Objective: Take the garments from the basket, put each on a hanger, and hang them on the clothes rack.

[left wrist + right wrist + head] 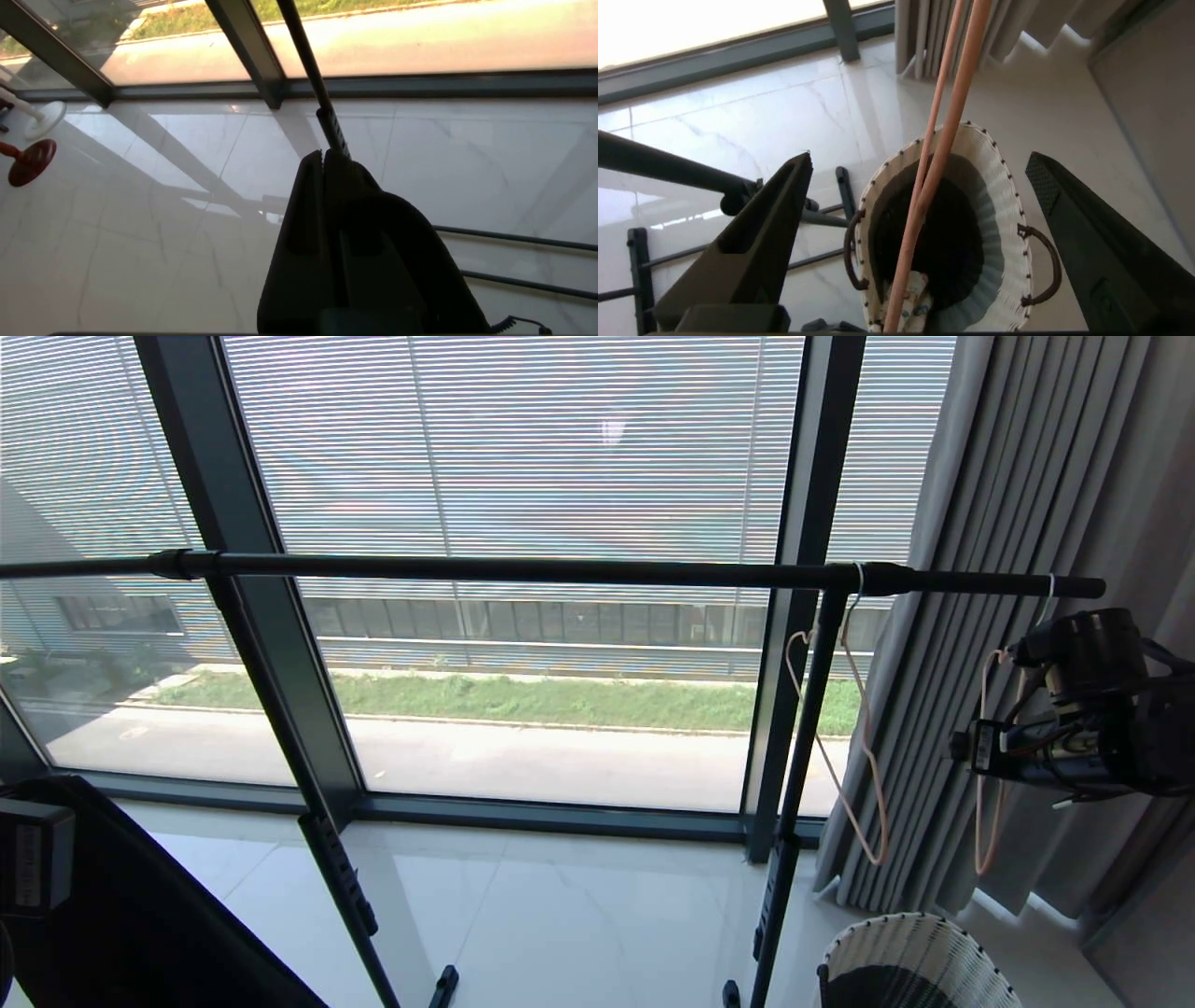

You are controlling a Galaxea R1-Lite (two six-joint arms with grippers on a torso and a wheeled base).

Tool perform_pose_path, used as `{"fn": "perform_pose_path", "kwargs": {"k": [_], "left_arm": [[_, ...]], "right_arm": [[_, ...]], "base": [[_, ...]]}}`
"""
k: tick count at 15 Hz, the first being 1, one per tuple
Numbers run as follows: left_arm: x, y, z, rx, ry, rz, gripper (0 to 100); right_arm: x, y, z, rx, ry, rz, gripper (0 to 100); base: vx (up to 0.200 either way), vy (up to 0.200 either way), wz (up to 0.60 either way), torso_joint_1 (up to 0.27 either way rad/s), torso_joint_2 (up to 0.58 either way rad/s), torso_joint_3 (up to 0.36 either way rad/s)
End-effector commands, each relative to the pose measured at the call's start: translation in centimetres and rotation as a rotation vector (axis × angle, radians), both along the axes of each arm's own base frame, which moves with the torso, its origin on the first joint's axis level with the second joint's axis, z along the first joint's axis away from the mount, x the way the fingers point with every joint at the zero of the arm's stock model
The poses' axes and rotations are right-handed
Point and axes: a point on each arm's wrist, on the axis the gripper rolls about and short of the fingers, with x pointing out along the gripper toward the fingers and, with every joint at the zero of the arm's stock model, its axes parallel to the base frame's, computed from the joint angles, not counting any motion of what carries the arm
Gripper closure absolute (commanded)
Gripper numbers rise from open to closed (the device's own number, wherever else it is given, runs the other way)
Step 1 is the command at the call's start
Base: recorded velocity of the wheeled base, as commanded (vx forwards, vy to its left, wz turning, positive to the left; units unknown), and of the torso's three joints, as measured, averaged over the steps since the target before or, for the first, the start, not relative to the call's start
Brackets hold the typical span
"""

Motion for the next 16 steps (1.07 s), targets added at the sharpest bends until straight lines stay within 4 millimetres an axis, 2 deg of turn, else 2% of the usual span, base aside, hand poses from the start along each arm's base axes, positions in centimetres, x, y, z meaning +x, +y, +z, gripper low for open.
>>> {"fn": "perform_pose_path", "kwargs": {"k": [1, 9, 12, 16], "left_arm": [[0.0, 0.0, 0.0, 0.000, 0.002, 0.000, 100], [0.0, 0.0, 0.0, -0.002, -0.002, 0.001, 100], [-0.1, 0.0, 0.0, -0.006, -0.005, 0.002, 100], [0.0, 0.0, 0.3, -0.009, -0.034, 0.002, 100]], "right_arm": [[0.0, 0.2, 0.0, -0.002, -0.003, 0.006, 100], [-0.3, 0.4, 0.5, -0.034, -0.025, -0.025, 100], [-1.3, 0.2, 2.1, -0.024, -0.085, -0.020, 100], [-3.9, -0.1, 4.2, -0.013, -0.165, -0.012, 100]], "base": [[0.000, 0.000, 0.00, 0.000, 0.00, 0.000], [0.000, 0.000, 0.00, 0.000, 0.00, 0.000], [0.000, 0.000, 0.00, 0.000, 0.00, 0.000], [0.000, 0.000, 0.00, 0.000, 0.00, 0.000]]}}
